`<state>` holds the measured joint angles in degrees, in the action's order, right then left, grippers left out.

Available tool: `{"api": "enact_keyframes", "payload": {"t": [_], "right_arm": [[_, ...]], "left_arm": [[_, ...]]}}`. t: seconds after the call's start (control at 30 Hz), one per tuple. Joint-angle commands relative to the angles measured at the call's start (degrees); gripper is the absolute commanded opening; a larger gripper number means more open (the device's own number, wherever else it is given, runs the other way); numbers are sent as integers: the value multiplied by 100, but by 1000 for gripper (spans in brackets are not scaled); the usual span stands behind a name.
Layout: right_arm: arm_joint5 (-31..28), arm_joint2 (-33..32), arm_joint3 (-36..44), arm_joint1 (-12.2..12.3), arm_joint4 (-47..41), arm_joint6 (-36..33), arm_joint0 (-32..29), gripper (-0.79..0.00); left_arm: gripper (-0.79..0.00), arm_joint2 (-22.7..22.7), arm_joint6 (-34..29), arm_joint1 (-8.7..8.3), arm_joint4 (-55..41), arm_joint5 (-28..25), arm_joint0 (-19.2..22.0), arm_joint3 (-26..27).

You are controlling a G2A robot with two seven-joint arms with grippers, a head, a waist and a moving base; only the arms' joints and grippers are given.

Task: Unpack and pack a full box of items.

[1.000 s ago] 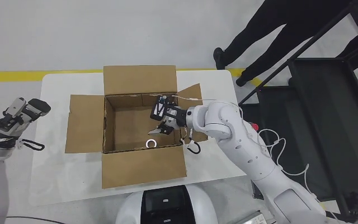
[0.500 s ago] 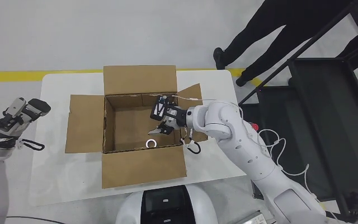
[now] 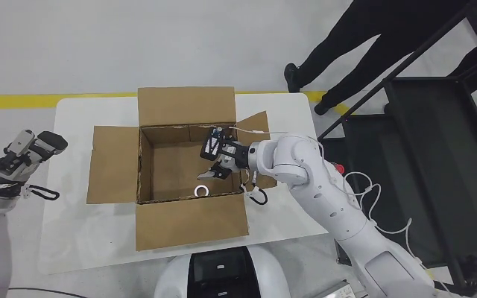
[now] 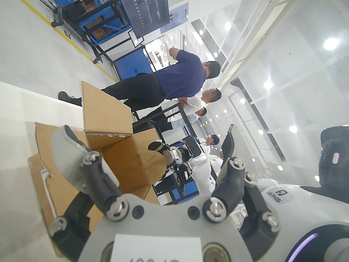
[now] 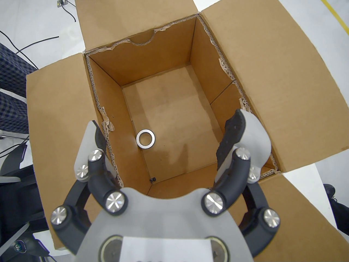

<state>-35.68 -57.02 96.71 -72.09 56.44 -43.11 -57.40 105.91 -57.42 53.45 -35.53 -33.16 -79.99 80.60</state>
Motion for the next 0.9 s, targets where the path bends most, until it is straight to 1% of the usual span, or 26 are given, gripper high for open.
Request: {"api": "enact_keyframes", "payload": {"t": [0.0,0.07,0.13,0.27,0.43,0.53,0.6,0.63,0.77,0.87], "right_arm": [[-5,8,15,-1,13,16,3,0],[-89,101,16,-10,169,56,112,0],[54,176,-98,-40,212,10,306,0],[519,477,-430,-144,91,-580,796,0],[764,1201,-1031,-351,-119,-1663,1491,0],[838,1661,-1400,-504,-274,-1965,1750,0],[893,1917,-1618,-604,-325,-1947,1856,0],[942,2062,-1730,-653,-223,-1986,1923,0],[1184,2499,-2186,-853,85,-1796,2110,0],[1250,2769,-2514,-995,285,-1712,2239,0]], "left_arm": [[0,0,0,0,0,0,0,0],[0,0,0,0,0,0,0,0],[0,0,0,0,0,0,0,0],[0,0,0,0,0,0,0,0],[0,0,0,0,0,0,0,0],[0,0,0,0,0,0,0,0],[0,0,0,0,0,0,0,0],[0,0,0,0,0,0,0,0],[0,0,0,0,0,0,0,0],[0,0,0,0,0,0,0,0]]}}
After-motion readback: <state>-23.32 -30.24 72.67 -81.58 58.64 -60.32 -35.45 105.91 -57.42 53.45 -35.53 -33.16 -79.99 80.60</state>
